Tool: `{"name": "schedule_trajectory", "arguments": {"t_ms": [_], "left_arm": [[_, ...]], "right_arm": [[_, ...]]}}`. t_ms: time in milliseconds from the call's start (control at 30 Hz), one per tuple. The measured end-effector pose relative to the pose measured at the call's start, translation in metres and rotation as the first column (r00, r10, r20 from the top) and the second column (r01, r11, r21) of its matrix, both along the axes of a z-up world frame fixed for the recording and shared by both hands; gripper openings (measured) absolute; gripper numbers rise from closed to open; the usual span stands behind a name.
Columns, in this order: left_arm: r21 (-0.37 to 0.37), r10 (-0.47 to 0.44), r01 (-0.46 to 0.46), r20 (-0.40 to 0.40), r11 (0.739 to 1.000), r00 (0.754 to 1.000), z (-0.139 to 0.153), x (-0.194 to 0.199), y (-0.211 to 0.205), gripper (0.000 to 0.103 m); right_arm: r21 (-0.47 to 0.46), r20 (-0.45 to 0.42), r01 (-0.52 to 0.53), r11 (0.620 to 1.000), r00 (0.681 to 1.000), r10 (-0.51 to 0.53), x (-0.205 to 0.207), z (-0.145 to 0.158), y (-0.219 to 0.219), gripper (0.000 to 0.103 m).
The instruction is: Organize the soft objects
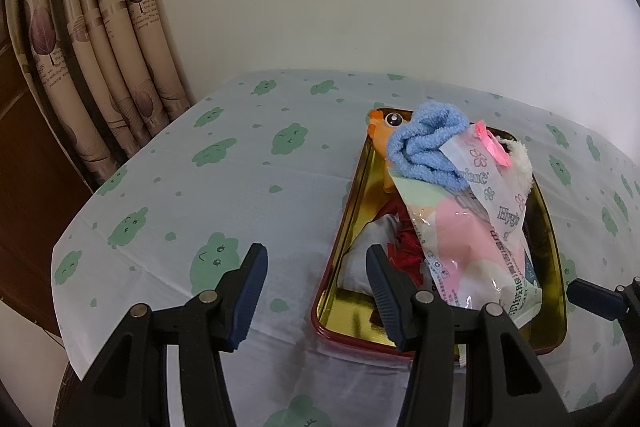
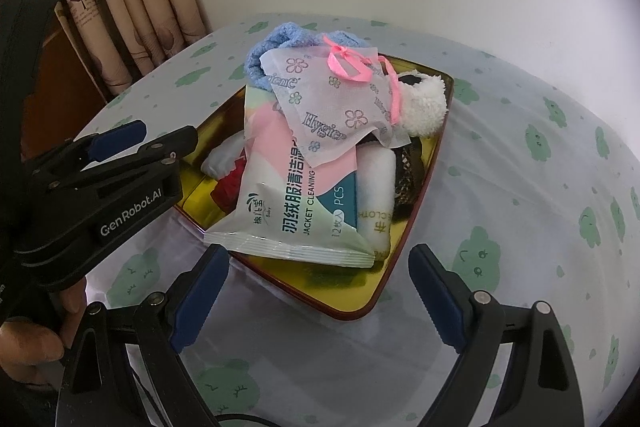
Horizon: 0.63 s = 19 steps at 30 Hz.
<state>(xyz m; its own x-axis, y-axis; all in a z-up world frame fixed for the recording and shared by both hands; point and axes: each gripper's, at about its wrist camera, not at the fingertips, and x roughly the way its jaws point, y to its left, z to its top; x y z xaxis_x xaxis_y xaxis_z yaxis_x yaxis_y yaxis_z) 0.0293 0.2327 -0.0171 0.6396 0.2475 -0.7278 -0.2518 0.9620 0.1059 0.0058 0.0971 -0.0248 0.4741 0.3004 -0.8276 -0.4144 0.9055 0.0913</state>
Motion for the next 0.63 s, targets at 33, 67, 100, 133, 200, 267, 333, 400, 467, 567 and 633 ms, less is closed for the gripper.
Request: {"name": "schedule_trajectory", "arguments": {"t_ms": [33,67,100,133,200,267,333,400,467,567,633], "left_arm": [[0.001,0.001,-0.001,0.001,1.000,1.000,-0.0001,-0.0001,0.0000,0.053],[0.001,0.000,0.000,0.001,1.000,1.000,-0.0003,-0.0002,-0.0001,0.053],[0.001,0.000,0.000,0.000,1.000,1.000,-0.0008,-0.0002,-0.0003,0.053],[0.001,0.002,-0.002,0.000,1.000,1.000,-0.0002,-0.0003,-0.0002,0.053],[0.000,-0.002,0.002,0.001,1.000,1.000,-0.0002,-0.0007,-0.0005,0.053],[0.002,-0.002,0.002,-0.002,1.000,1.000,-0.0008,-0.0002,-0.0008,0.053],[0.004,-0.004,0.004,-0.004,1.000,1.000,-0.0012,0.0000,-0.0012,0.053],[0.003,-0.005,0.005,-0.003,1.000,1.000,-0.0014,0.0003,-0.0012,0.053],[-0.003,-0.005,0.005,-0.004,1.000,1.000,-0.0020,0.0010,-0.0007,0.053],[-0.005,-0.001,0.001,-0.007,1.000,1.000,-0.0026,0.0018,-0.0001,0.053],[-0.005,-0.003,0.003,-0.001,1.000,1.000,-0.0015,0.0014,-0.0006,0.053]], "right_arm": [[0.002,0.000,-0.001,1.000,1.000,0.001,0.0000,0.0001,0.0002,0.089],[0.000,0.000,-0.001,1.000,1.000,0.001,0.0002,-0.0001,0.0007,0.089],[-0.002,0.000,-0.002,1.000,1.000,0.002,0.0003,-0.0005,0.0011,0.089],[-0.002,0.001,-0.002,1.000,1.000,0.002,0.0000,-0.0007,0.0015,0.089],[-0.003,0.002,-0.002,1.000,1.000,0.002,0.0001,-0.0012,0.0025,0.089],[0.003,0.001,-0.002,1.000,1.000,0.002,-0.0001,-0.0010,0.0022,0.089],[0.002,-0.004,-0.003,1.000,1.000,0.003,0.0003,-0.0015,0.0029,0.089],[0.000,-0.004,-0.003,1.000,1.000,0.003,0.0009,-0.0024,0.0031,0.089],[0.002,-0.005,-0.003,1.000,1.000,0.003,0.0012,-0.0027,0.0028,0.089],[0.001,-0.005,-0.005,1.000,1.000,0.005,0.0014,-0.0028,0.0020,0.089],[-0.002,-0.005,-0.005,1.000,1.000,0.005,0.0014,-0.0029,0.0019,0.089]]}}
